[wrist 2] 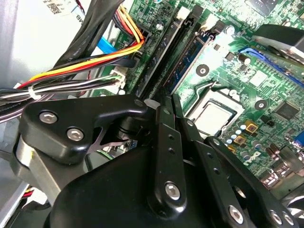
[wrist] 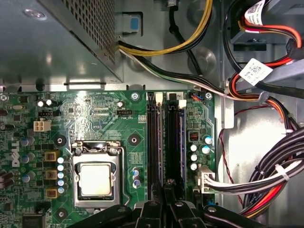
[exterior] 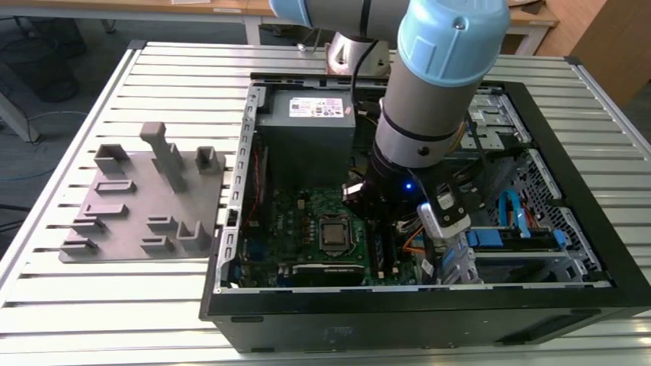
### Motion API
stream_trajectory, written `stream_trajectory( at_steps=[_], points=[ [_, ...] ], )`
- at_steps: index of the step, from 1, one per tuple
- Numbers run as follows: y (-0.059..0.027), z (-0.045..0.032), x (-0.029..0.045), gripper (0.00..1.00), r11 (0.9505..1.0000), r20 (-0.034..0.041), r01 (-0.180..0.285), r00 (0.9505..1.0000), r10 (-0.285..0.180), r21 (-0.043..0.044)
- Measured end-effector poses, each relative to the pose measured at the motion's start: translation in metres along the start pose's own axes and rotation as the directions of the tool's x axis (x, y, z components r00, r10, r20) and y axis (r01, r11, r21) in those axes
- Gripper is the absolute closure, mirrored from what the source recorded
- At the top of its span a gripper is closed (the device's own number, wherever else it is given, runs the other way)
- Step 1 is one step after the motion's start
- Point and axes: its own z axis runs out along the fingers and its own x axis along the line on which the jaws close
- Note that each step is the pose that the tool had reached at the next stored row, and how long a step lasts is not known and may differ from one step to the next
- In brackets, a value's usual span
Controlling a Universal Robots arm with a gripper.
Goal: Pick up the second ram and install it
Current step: 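Insert the second ram into the second slot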
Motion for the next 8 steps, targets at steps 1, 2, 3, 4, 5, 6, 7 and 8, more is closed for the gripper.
stream_trajectory(
  at_steps=[1, 2, 3, 4, 5, 6, 7, 8],
  points=[
    [0.0000, 0.0004, 0.0000, 0.87, 1.0000, 0.0000, 0.000, 1.0000, 0.000, 0.0001],
    [0.0000, 0.0009, 0.0000, 0.87, 1.0000, 0.0001, 0.000, 1.0000, 0.000, -0.0001],
    [0.0000, 0.0015, -0.0001, 0.87, 1.0000, 0.0000, 0.000, 1.0000, 0.000, -0.0001],
    [-0.0001, 0.0019, -0.0001, 0.87, 1.0000, -0.0001, 0.000, 1.0000, 0.000, 0.0005],
    [-0.0001, 0.0019, -0.0002, 0.87, 1.0000, -0.0001, 0.000, 1.0000, 0.000, 0.0004],
    [0.0000, 0.0020, -0.0002, 0.87, 1.0000, -0.0001, 0.000, 1.0000, 0.000, 0.0003],
    [0.0000, 0.0022, -0.0002, 0.87, 1.0000, 0.0000, 0.000, 1.0000, 0.000, 0.0001],
    [0.0000, 0.0022, -0.0002, 0.87, 1.0000, 0.0000, 0.000, 1.0000, 0.000, 0.0001]
  ],
)
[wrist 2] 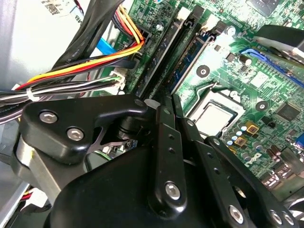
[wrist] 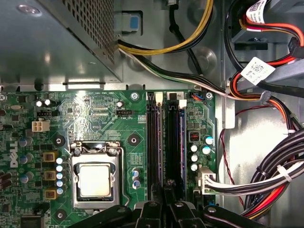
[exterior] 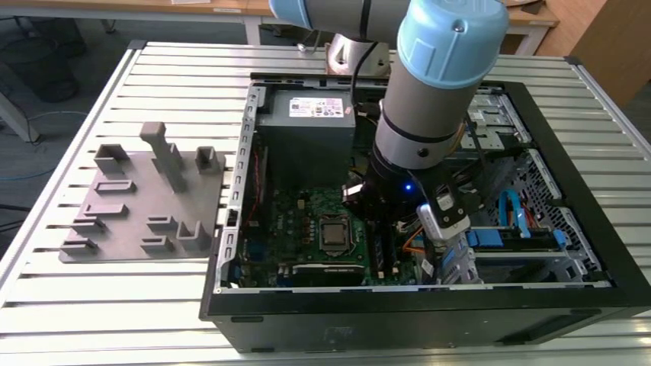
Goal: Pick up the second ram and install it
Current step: 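Insert the second ram into the second slot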
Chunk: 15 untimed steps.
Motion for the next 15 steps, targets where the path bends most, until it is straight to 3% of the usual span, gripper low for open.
stream_trajectory(
  at_steps=[5, 6, 9, 15],
  points=[
    [0.0001, 0.0003, 0.0000, 0.80, 1.0000, 0.0001, 0.000, 1.0000, 0.000, -0.0005],
    [0.0000, 0.0002, 0.0000, 0.73, 1.0000, 0.0001, 0.000, 1.0000, 0.000, -0.0002],
    [0.0000, -0.0007, 0.0000, 0.73, 1.0000, -0.0002, 0.000, 1.0000, 0.000, 0.0005],
    [0.0001, -0.0200, 0.0002, 0.73, 1.0000, 0.0001, 0.000, 1.0000, 0.000, 0.0000]
  ],
)
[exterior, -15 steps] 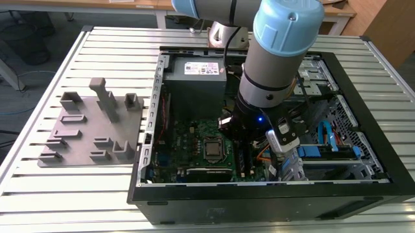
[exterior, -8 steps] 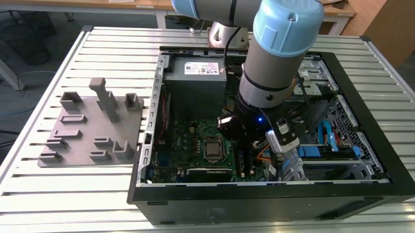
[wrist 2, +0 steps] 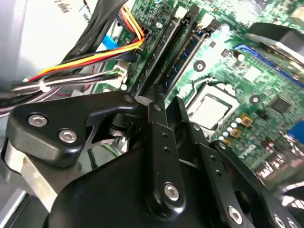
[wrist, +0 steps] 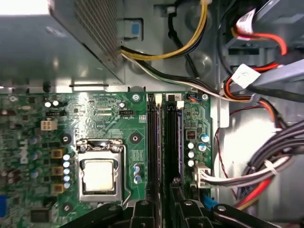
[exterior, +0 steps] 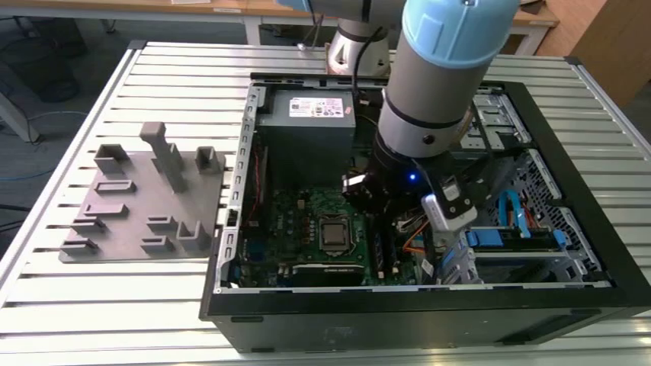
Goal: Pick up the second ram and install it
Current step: 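Insert the second ram into the second slot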
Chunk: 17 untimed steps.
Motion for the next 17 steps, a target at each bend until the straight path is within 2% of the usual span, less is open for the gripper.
stream_trajectory(
  at_steps=[4, 5, 6, 7, 9, 11, 12, 15, 16, 17],
  points=[
    [0.0005, -0.0124, 0.0001, 0.73, 1.0000, 0.0001, 0.000, 1.0000, 0.000, 0.0003],
    [0.0007, -0.0150, 0.0001, 0.75, 1.0000, 0.0002, 0.000, 1.0000, 0.000, 0.0002],
    [0.0008, -0.0172, 0.0002, 0.81, 1.0000, 0.0002, 0.000, 1.0000, 0.000, 0.0003],
    [0.0009, -0.0191, 0.0002, 0.81, 1.0000, 0.0002, 0.000, 1.0000, 0.000, 0.0004],
    [0.0013, -0.0210, 0.0002, 0.89, 1.0000, 0.0002, 0.000, 1.0000, 0.000, 0.0003],
    [0.0014, -0.0211, 0.0003, 0.89, 1.0000, 0.0002, 0.000, 1.0000, 0.000, -0.0007],
    [0.0014, -0.0212, 0.0003, 0.89, 1.0000, 0.0000, 0.000, 1.0000, 0.000, -0.0047],
    [0.0014, -0.0211, 0.0003, 0.89, 0.9984, -0.0017, 0.001, 1.0000, -0.001, -0.0564],
    [0.0014, -0.0211, 0.0003, 0.89, 0.9976, -0.0022, 0.001, 1.0000, -0.001, -0.0693],
    [0.0015, -0.0211, 0.0003, 0.89, 0.9975, -0.0021, 0.001, 1.0000, -0.001, -0.0703]
  ],
)
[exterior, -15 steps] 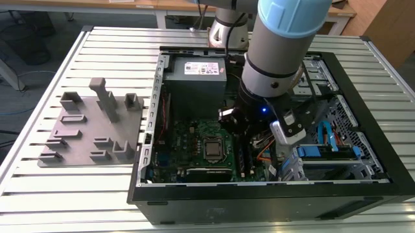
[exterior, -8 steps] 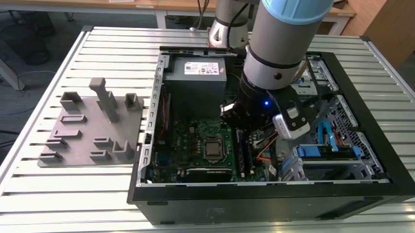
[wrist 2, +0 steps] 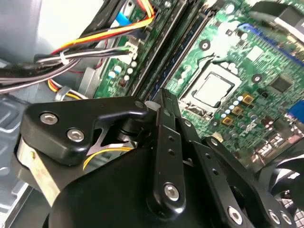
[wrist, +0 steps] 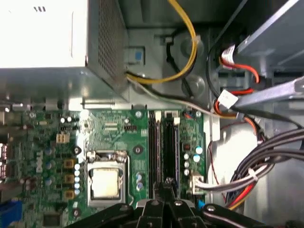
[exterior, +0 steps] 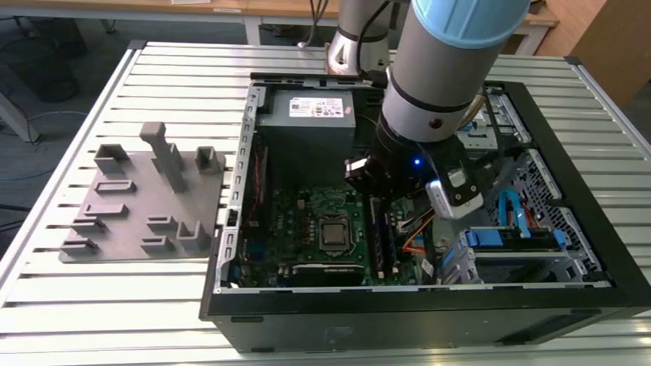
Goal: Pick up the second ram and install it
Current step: 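Insert the second ram into the second slot, then press down the second ram until it locks into place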
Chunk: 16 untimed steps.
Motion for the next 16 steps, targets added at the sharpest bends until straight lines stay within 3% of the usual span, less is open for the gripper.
stream_trajectory(
  at_steps=[16],
  points=[
    [-0.0003, 0.0045, -0.0001, 0.89, 1.0000, -0.0001, 0.000, 1.0000, 0.000, 0.0001]
  ],
)
